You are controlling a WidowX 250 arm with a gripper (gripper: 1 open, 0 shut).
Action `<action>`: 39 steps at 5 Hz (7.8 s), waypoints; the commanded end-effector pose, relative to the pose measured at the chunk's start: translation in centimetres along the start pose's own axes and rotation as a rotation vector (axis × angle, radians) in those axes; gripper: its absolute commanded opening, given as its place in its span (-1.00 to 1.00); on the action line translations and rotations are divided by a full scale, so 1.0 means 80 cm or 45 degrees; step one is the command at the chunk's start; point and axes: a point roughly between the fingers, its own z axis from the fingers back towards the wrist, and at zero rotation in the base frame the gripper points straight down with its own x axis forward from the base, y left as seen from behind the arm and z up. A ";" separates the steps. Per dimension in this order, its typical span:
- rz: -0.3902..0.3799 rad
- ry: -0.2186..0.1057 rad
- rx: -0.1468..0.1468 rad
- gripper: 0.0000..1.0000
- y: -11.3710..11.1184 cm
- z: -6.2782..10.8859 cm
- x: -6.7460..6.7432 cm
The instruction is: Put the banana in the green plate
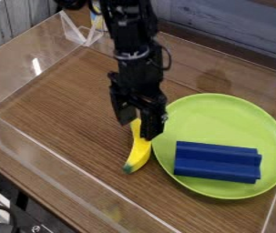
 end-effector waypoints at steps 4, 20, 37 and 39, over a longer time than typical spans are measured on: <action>0.023 0.001 0.035 1.00 0.011 -0.038 0.002; 0.131 0.105 0.043 -1.00 0.011 -0.026 0.011; 0.050 0.108 0.017 -1.00 -0.151 -0.071 0.085; 0.057 0.124 0.019 -1.00 -0.148 -0.072 0.083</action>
